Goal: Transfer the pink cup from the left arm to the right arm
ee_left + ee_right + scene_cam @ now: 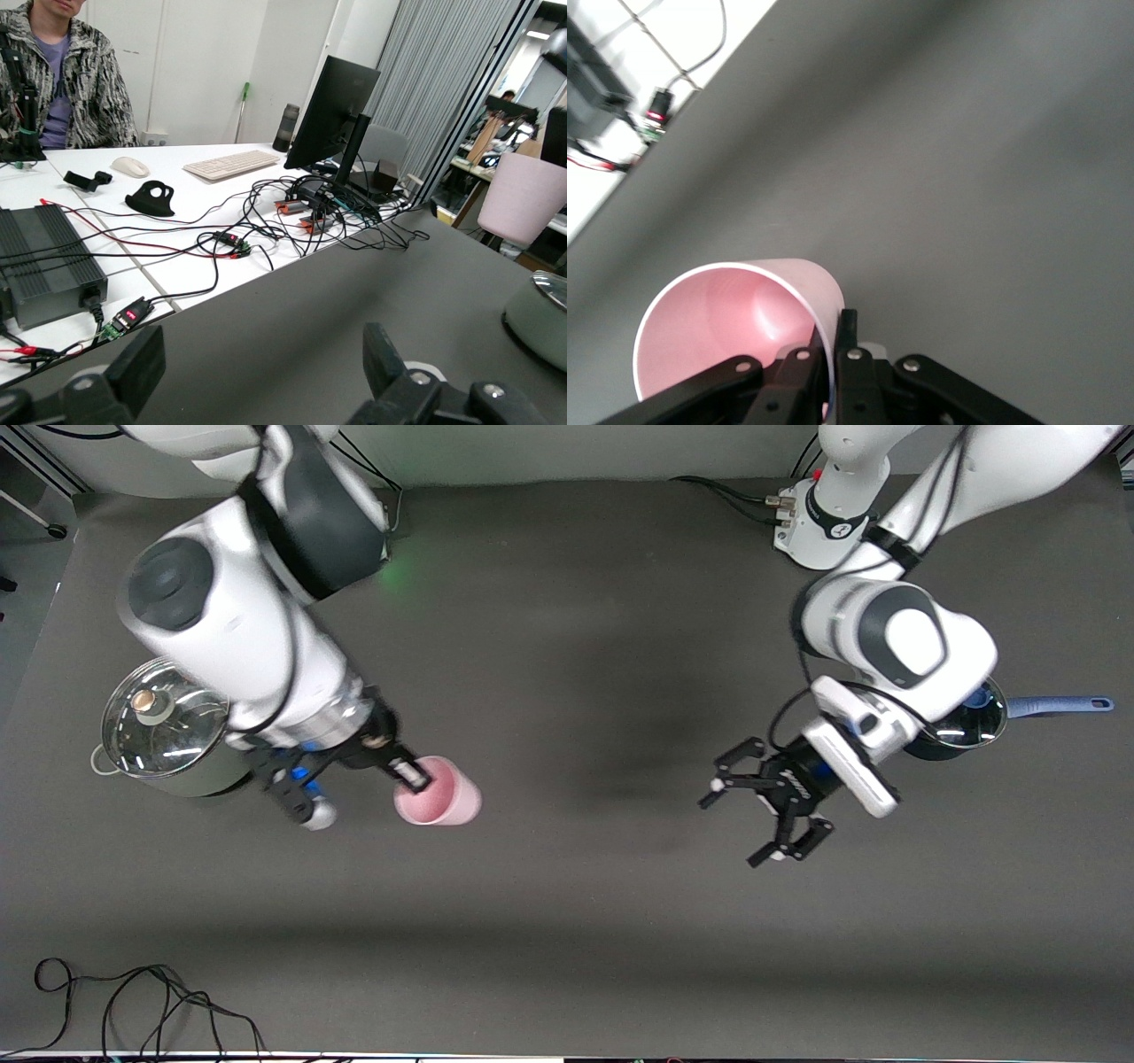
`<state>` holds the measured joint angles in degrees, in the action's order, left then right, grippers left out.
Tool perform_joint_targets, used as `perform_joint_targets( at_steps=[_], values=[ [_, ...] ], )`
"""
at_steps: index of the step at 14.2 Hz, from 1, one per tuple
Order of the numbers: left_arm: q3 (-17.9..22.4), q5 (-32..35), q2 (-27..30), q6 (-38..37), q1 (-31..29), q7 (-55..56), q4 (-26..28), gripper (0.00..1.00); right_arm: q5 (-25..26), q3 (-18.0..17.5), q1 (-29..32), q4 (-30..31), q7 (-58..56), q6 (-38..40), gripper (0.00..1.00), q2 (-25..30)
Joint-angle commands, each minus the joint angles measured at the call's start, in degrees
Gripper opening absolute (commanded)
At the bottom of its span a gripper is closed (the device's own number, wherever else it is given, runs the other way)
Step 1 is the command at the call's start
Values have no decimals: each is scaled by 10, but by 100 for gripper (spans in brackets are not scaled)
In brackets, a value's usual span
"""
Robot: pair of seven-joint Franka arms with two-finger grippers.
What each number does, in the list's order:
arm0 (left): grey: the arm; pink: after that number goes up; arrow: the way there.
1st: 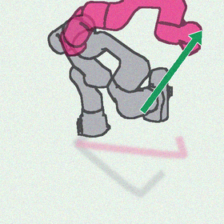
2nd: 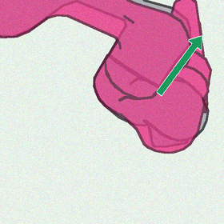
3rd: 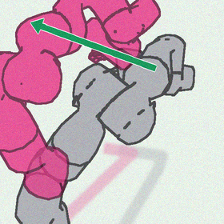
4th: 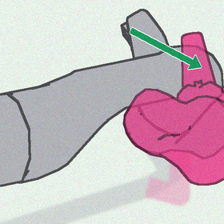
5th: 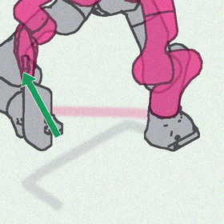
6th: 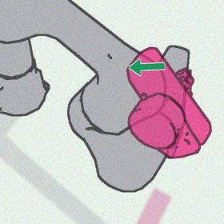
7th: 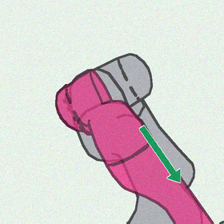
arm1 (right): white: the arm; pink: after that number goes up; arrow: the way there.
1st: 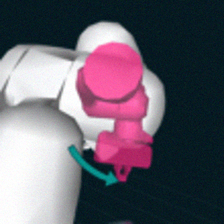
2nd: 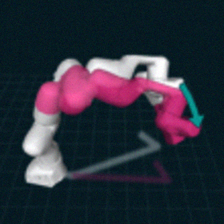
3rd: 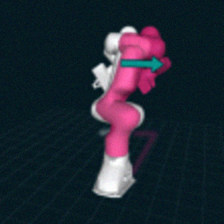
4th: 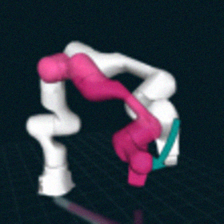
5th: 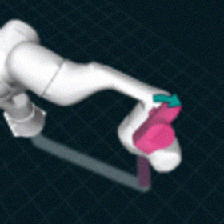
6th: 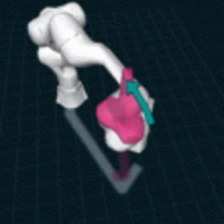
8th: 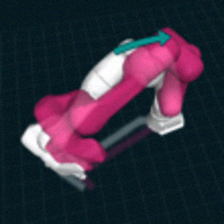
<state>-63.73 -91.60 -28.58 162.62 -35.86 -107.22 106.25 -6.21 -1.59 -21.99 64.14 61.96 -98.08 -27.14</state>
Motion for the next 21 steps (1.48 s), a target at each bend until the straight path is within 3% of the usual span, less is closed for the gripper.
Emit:
perform_joint_targets(
  at_steps=[1,4,7,10,13,17,19,21],
  values=[
    [-7,24,16,-54,-44,12,33,99,1,-3,43,28,-125,47,0,30],
    [-3,104,15,-114,-71,90,42,99,1,-3,106,96,-254,54,0,63],
    [0,275,17,-213,-116,285,33,100,1,5,154,172,-367,48,0,96],
    [0,414,21,-309,-158,426,5,100,1,42,154,214,-423,37,0,98],
    [0,567,36,-438,-190,600,-43,100,1,55,155,300,-433,-39,0,112],
    [-10,846,41,-627,-179,862,-154,100,1,79,154,425,-490,-183,0,126],
    [-26,966,54,-661,-169,897,-168,100,1,79,156,469,-501,-246,0,123],
    [-21,1010,85,-689,-170,897,-170,100,1,87,159,526,-519,-332,0,121]
  ],
)
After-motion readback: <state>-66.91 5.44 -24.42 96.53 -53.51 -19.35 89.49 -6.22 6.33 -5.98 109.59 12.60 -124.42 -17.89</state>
